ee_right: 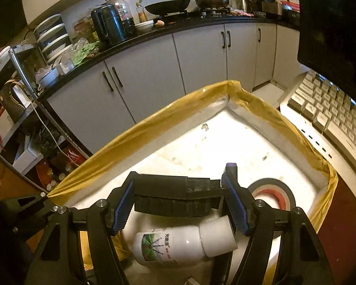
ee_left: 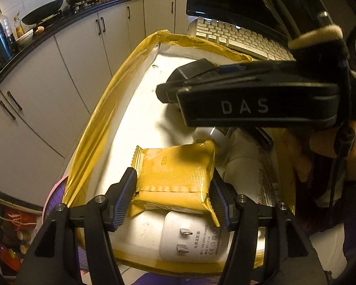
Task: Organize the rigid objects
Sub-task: 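Lower the black holder into the tray and open the right tool while the left tool releases the packet, then grasp the white printed box with the right tool while the left tool grasps the yellow-lidded jar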
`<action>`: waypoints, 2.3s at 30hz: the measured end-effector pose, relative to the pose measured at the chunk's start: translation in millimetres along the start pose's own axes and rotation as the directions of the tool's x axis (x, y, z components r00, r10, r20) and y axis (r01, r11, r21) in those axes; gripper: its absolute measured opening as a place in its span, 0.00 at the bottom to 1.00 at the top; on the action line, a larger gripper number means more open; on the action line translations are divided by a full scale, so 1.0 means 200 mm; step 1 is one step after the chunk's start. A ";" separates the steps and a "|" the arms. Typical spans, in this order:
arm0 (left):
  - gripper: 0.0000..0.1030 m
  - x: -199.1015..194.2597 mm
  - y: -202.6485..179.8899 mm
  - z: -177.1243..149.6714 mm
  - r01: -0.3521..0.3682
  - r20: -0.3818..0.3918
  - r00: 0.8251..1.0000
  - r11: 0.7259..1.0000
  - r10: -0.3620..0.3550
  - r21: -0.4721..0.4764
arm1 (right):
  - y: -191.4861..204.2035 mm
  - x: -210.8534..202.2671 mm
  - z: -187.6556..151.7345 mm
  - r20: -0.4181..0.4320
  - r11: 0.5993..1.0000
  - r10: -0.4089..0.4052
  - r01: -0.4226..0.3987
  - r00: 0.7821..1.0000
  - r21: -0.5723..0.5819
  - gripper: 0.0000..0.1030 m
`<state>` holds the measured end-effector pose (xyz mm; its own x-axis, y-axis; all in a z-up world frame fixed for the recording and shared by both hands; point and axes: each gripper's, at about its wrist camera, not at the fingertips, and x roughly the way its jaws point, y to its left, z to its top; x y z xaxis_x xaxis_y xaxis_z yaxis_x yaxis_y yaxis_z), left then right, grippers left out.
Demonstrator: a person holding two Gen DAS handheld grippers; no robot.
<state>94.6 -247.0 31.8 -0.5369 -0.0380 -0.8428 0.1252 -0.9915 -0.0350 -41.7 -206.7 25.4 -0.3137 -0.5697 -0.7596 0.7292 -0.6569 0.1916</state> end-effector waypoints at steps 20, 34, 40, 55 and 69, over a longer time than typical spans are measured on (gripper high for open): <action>0.72 -0.15 0.01 0.03 -0.020 0.077 0.997 0.998 0.025 -0.064 | -0.05 -0.38 -0.11 0.181 0.989 0.004 -0.031 0.984 0.143 0.90; 0.73 -0.22 -0.31 0.11 0.052 0.108 0.992 0.996 -0.060 0.071 | -0.49 -0.80 -0.67 0.185 0.887 -0.194 0.091 0.964 0.453 0.97; 0.75 -0.21 -0.53 0.12 0.106 0.082 0.989 0.981 -0.121 0.162 | -0.71 -1.01 -0.94 0.126 0.774 -0.411 0.272 0.903 0.572 0.97; 0.76 -0.15 -1.04 0.14 0.220 0.005 0.972 0.914 -0.236 0.341 | -1.27 -1.16 -1.12 -0.124 0.526 -0.674 0.590 0.729 0.612 0.89; 0.76 0.10 -1.54 0.38 0.318 -0.039 0.943 0.861 -0.331 0.396 | -1.39 -1.13 -1.17 -0.181 0.491 -0.665 0.607 0.724 0.624 0.57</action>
<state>-18.6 47.2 66.7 -0.5148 0.2968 -0.8043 -0.3935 -0.9153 -0.0859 -31.8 221.1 -0.9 -0.6022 0.1135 -0.7902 -0.2118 -0.9771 0.0210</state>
